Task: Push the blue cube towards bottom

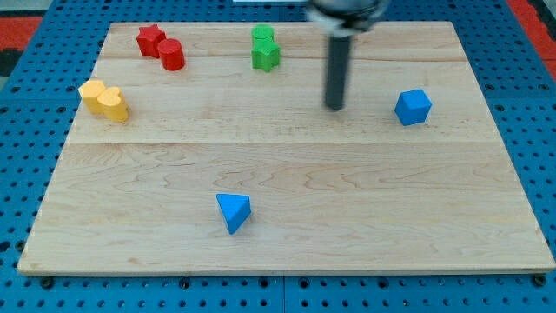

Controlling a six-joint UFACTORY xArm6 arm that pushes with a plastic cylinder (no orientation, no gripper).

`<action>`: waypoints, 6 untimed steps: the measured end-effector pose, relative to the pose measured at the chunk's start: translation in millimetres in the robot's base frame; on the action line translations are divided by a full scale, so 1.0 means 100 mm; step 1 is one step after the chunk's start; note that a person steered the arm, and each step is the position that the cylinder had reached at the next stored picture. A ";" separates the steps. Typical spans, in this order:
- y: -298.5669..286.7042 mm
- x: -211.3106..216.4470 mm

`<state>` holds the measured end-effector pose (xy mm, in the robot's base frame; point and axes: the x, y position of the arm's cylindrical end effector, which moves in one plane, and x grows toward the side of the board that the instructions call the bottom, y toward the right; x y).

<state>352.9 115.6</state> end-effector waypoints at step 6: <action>0.52 0.51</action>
